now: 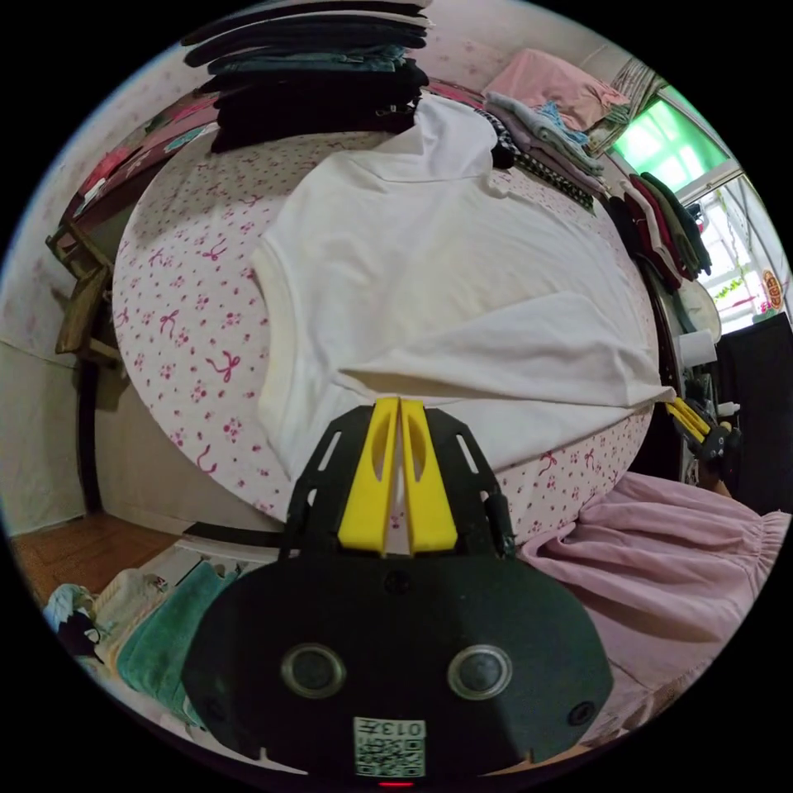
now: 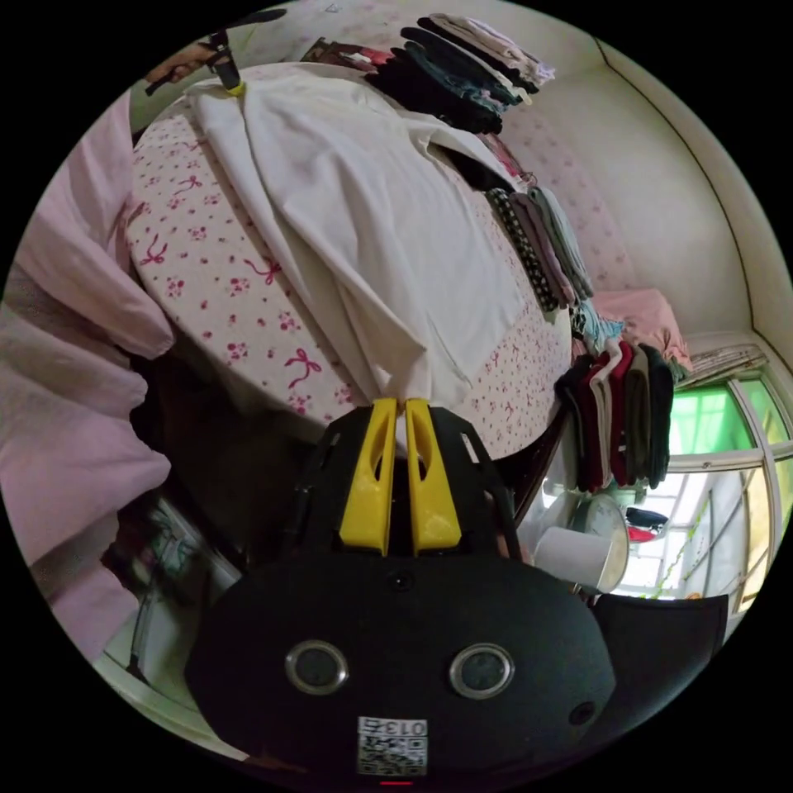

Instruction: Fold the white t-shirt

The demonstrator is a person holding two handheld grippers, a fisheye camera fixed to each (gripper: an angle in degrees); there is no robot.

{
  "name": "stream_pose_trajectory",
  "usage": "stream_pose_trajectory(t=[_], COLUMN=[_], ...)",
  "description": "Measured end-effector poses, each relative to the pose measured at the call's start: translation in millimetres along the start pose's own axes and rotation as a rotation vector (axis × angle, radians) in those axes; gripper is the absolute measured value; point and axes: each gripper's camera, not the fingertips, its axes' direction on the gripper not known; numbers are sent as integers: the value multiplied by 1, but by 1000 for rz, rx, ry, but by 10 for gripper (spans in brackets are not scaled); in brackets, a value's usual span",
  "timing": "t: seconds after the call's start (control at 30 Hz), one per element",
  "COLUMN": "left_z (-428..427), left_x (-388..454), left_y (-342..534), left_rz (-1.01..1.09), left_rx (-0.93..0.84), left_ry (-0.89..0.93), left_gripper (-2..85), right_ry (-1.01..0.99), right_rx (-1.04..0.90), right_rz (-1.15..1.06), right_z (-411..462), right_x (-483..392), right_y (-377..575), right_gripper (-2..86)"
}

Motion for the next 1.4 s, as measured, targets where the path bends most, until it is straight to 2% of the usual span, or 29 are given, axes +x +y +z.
stream_pose_trajectory(t=[0.13,0.3,0.4,0.53,0.63,0.83,0.9,0.97,1.03,1.2,1.3,1.4], left_z=[-13,-35,-28,-4,14,20,21,20,18,-10,-10,3], left_x=[-1,22,52,88,98,114,116,116,114,117,146,194], left_y=[14,6,-14,-27,-25,-1,6,13,15,15,-7,-34], left_rz=[-15,70,194,322,334,317,288,261,249,249,333,467], left_rx=[23,137,93,6,-45,-19,6,32,22,120,152,137], left_ry=[-26,-33,-33,-96,-89,-133,-139,-125,-118,-133,-90,-48], left_gripper=[-2,5,10,11,9,2,1,2,3,6,10,14], right_ry=[-88,-416,-601,-642,-659,-449,-371,-359,-508,-434,-524,-485], right_rx=[-43,88,110,29,-78,202,223,154,-17,76,124,92], right_rz=[160,636,757,720,682,665,690,704,710,750,658,609], right_z=[-7,-15,11,45,66,-3,-7,13,46,8,-1,3], right_x=[38,139,170,175,175,207,212,212,214,218,202,185], right_y=[34,90,94,79,74,91,98,104,112,124,102,75], right_gripper=[40,86,102,92,39,20,20,20,18,16,15,13])
